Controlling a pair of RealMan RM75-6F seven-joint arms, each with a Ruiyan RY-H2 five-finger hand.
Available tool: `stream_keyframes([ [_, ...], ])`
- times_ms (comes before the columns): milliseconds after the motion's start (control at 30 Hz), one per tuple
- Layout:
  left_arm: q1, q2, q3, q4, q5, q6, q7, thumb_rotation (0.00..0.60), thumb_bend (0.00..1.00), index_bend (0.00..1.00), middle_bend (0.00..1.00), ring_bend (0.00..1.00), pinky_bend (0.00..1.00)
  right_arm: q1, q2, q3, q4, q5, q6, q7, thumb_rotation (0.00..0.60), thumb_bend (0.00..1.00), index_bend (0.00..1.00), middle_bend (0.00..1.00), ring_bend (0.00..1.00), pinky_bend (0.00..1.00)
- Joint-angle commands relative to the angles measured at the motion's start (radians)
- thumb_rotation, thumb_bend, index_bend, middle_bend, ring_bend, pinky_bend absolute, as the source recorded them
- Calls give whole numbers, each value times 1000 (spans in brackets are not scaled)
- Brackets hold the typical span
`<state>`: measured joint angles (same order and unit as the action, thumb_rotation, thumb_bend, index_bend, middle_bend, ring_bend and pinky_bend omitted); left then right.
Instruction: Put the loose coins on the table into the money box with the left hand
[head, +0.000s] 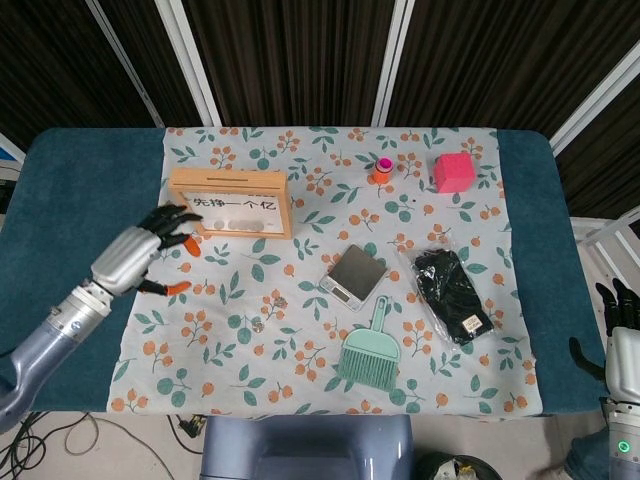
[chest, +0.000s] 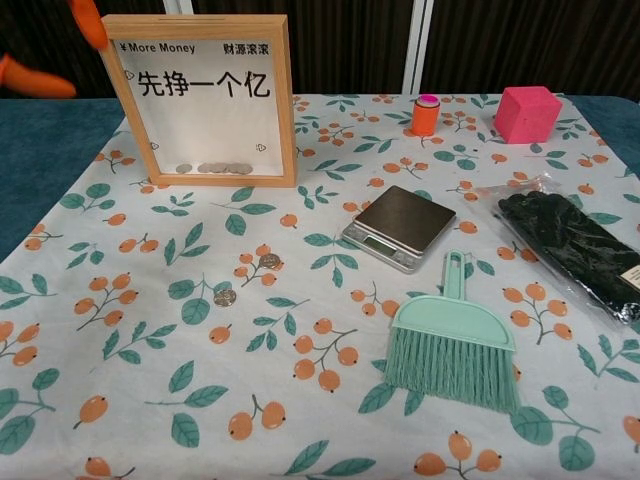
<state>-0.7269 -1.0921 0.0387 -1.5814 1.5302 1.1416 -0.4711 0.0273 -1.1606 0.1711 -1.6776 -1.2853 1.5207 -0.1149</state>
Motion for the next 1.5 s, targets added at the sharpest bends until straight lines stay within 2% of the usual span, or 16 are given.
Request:
stream_keyframes([
  [33, 13, -102, 44, 64, 52, -42, -38, 600, 169, 431, 124, 0, 0, 0, 1, -2, 2, -3, 0, -2, 600, 395, 117, 27, 50, 0],
  [233, 5, -341, 48, 272, 101, -76, 8, 600, 169, 385, 115, 0, 0, 0, 3, -8, 1, -16, 2, -5, 600, 394, 117, 27, 50, 0],
  [400, 0, -450, 51, 380, 127, -83, -4, 600, 175, 396, 119, 0, 0, -3, 4, -12, -1, -23, 7, -7, 600, 395, 117, 27, 50, 0],
  [567, -13, -536, 41, 484, 141, -91, 45, 600, 203, 423, 120, 0, 0, -5, 6, -9, -4, -18, 10, -3, 600, 394, 117, 27, 50, 0],
  [1067, -50, -605, 66, 575, 172, -137, 55, 600, 267, 449, 116, 0, 0, -5, 8, -4, -7, -9, 8, 1, 600, 395, 117, 27, 50, 0],
  [1500, -53, -588, 77, 570, 170, -148, 126, 600, 267, 468, 113, 0, 0, -4, 9, -2, -7, -8, 6, 6, 600, 395, 117, 27, 50, 0],
])
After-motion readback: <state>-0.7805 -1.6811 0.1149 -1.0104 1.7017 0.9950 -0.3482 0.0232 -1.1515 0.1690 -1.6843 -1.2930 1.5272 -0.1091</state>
